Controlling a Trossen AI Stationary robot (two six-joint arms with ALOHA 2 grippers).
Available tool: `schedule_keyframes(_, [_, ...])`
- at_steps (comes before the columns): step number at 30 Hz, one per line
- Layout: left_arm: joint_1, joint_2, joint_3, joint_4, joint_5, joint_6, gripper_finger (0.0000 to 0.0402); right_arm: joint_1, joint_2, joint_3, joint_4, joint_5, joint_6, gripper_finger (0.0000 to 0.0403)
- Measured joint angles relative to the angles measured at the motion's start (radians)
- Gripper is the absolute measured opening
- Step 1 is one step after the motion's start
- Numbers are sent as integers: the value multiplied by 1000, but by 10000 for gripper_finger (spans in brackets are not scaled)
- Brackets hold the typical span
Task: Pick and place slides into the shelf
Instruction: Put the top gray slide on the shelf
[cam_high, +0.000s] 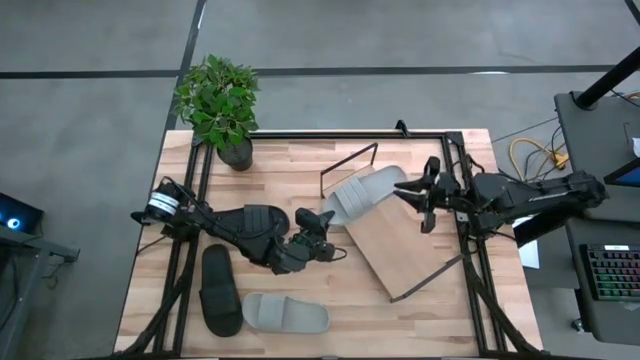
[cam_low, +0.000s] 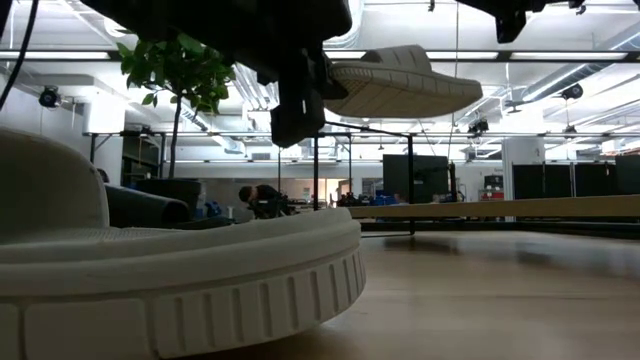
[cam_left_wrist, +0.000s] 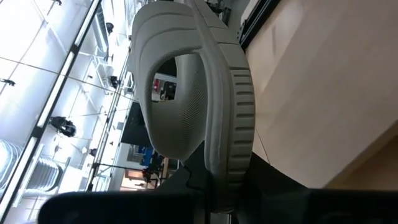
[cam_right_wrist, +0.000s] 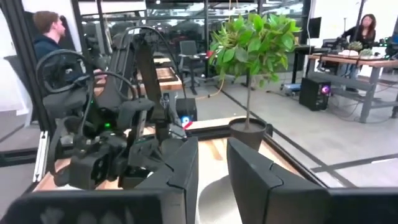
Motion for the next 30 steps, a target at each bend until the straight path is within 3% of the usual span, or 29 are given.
schedule_keyframes(12, [16,4,-20,1,9,-50,15,0,3,4,-2,3,9,76])
schedule_keyframes(19, [43,101,17,-2,15,-41,15,0,3,5,-3,3,-14,76])
schedule_keyframes(26, [77,185,62,8,-87,-16,15,0,3,5,-5,3,-14,82])
schedule_keyframes(30, [82,201,71,10,-82,-14,15,0,3,5,-12,3,-15,76])
